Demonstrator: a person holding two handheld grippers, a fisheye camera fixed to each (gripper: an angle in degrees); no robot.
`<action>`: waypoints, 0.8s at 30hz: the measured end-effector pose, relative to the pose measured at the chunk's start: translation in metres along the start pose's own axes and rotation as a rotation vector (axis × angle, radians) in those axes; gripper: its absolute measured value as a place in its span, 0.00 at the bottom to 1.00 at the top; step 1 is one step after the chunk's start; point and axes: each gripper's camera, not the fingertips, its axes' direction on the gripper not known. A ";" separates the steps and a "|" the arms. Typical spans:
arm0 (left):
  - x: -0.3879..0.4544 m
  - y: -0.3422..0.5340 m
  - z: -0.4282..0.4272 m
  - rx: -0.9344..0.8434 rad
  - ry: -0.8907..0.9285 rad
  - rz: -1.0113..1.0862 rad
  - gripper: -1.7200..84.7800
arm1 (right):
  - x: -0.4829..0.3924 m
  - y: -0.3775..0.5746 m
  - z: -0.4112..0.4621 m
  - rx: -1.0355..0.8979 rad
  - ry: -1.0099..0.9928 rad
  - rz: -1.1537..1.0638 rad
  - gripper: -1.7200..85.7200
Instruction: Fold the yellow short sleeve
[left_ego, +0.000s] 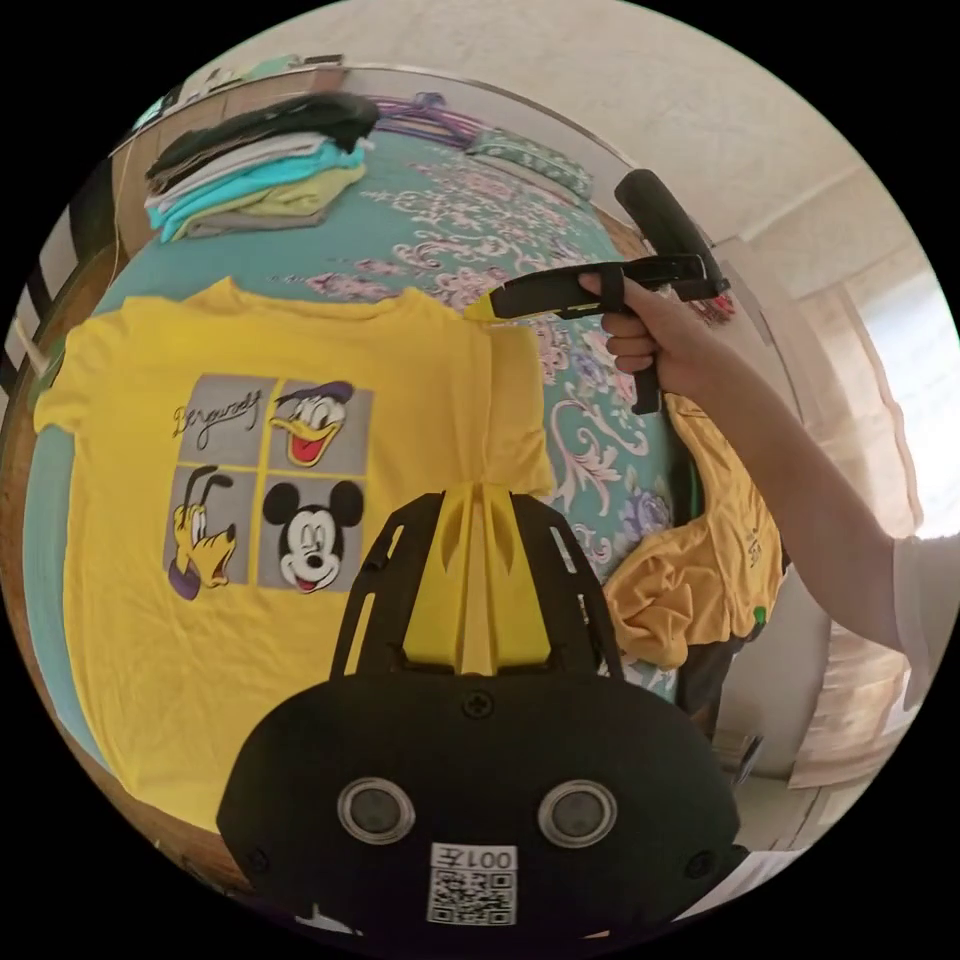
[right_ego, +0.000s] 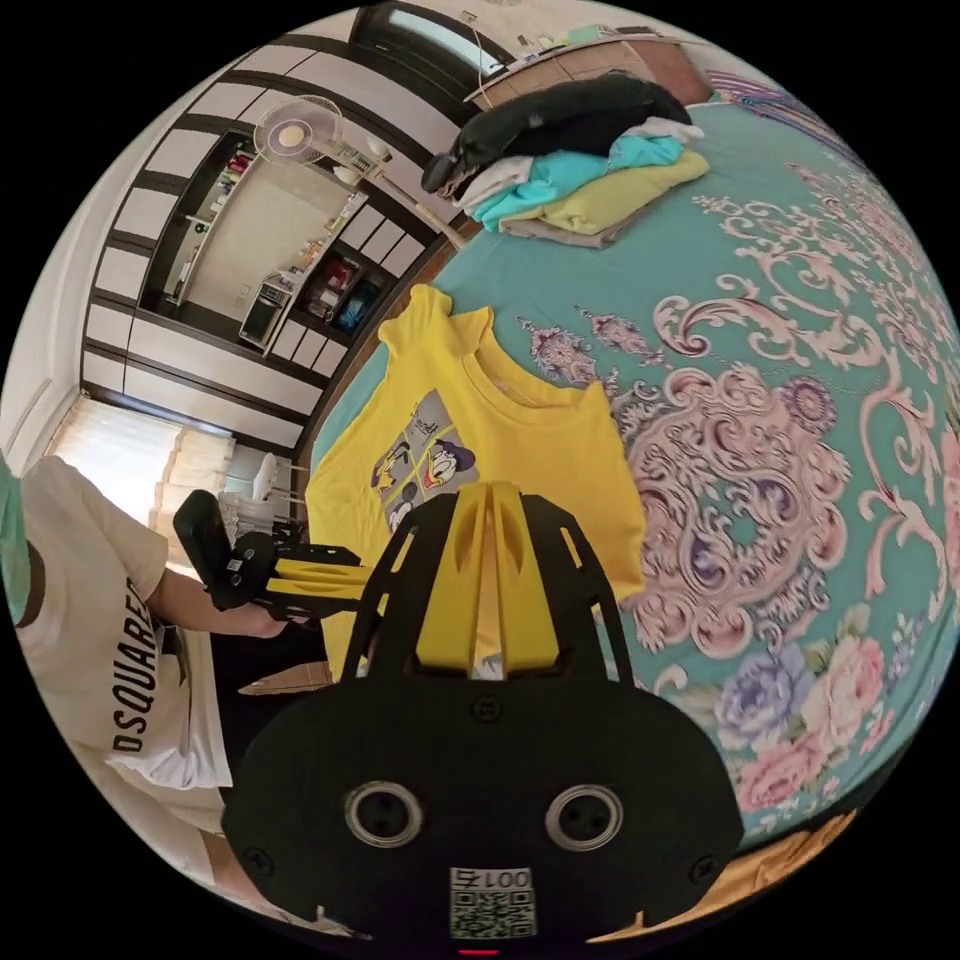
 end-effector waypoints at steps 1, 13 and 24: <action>-0.004 -0.002 -0.004 -0.007 0.004 -0.019 0.01 | -0.001 -0.005 0.012 -0.011 -0.010 -0.011 0.02; -0.013 -0.035 -0.049 -0.058 0.027 -0.121 0.01 | -0.007 -0.003 0.066 -0.029 0.012 -0.117 0.04; 0.019 -0.137 -0.120 0.015 0.066 0.251 0.05 | -0.082 0.181 0.039 0.221 0.564 -0.032 0.10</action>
